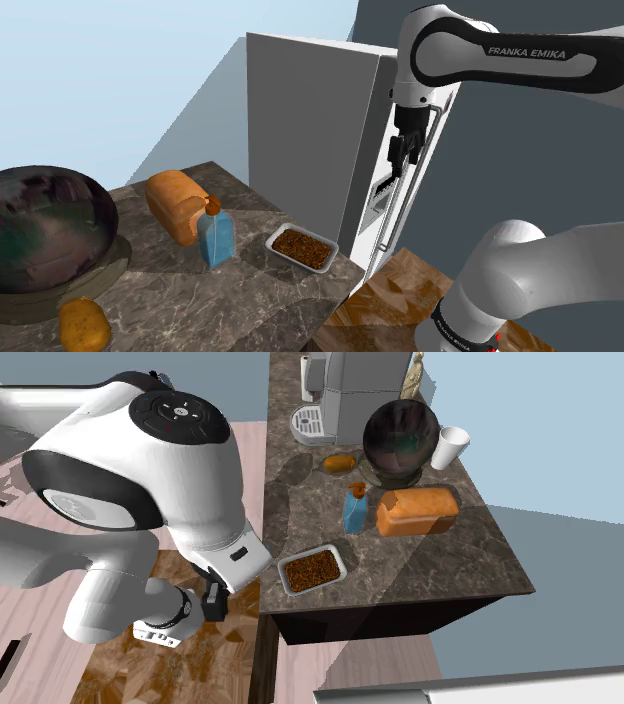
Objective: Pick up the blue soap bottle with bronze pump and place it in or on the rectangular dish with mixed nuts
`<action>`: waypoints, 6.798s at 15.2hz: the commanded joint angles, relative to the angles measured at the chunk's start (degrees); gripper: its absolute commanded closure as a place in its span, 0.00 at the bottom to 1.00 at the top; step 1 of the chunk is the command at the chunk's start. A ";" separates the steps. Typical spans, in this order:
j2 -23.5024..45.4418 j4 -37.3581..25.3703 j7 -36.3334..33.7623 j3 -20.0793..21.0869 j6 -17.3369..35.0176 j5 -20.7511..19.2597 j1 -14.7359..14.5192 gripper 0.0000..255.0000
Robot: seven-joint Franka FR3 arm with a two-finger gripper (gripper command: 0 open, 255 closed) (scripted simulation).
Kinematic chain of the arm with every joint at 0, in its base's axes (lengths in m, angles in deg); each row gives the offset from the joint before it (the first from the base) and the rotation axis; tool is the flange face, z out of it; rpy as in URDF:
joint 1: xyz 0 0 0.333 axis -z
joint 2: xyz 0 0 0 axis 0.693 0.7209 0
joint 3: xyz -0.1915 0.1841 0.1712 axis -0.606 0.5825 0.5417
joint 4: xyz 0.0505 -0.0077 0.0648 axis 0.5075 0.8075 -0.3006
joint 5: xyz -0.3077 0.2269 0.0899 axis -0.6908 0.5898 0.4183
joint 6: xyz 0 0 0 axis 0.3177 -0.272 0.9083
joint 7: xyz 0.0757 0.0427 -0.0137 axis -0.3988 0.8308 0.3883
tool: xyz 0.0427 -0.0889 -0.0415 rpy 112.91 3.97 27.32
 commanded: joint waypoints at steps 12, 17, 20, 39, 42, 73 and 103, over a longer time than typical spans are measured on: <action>17.70 -7.93 -11.75 9.16 8.91 7.71 -3.87 0.00; 27.05 -14.23 -16.77 12.73 11.88 9.14 -5.16 0.00; 32.95 -18.82 -19.80 14.64 13.15 9.31 -5.93 0.00; 77.12 -68.07 -36.72 19.84 7.32 1.76 -16.91 0.00; 76.43 -64.68 -36.69 19.81 10.01 1.92 -16.66 0.00; 75.34 -65.68 -36.91 20.02 7.97 2.18 -16.71 1.00; 42.57 -42.77 -23.74 16.67 -1.51 9.71 -5.50 1.00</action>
